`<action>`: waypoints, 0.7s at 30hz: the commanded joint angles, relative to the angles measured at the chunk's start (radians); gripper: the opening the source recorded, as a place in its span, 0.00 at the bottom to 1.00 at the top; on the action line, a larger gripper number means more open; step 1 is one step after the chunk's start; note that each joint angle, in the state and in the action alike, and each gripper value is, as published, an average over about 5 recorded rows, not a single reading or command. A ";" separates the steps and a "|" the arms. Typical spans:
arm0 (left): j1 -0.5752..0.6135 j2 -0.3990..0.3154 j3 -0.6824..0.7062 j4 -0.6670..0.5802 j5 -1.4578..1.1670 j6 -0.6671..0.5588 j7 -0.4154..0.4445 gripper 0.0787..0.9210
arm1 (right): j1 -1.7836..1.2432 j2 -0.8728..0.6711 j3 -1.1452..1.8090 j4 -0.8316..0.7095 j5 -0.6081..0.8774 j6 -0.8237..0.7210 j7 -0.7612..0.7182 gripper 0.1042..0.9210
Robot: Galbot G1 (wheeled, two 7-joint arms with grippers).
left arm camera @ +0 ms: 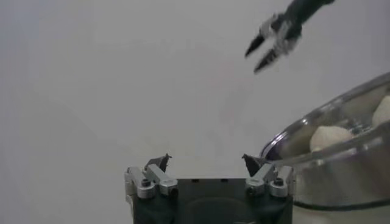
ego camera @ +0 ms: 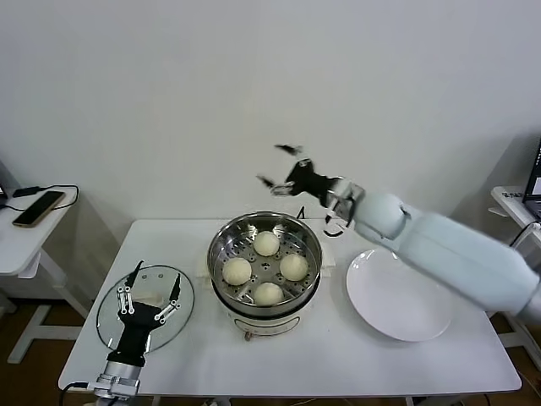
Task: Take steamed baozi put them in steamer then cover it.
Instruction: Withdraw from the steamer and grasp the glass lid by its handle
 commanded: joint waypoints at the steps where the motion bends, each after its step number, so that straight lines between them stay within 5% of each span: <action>1: -0.065 0.005 -0.085 0.152 0.456 -0.017 -0.077 0.88 | -0.832 0.061 0.862 0.060 -0.155 0.156 0.363 0.88; 10: -0.061 0.056 -0.170 0.273 0.854 0.085 -0.127 0.88 | -1.036 0.224 1.028 0.026 -0.227 0.208 0.275 0.88; 21: -0.080 0.047 -0.158 0.362 0.946 0.167 -0.141 0.88 | -1.086 0.273 1.027 0.012 -0.264 0.218 0.224 0.88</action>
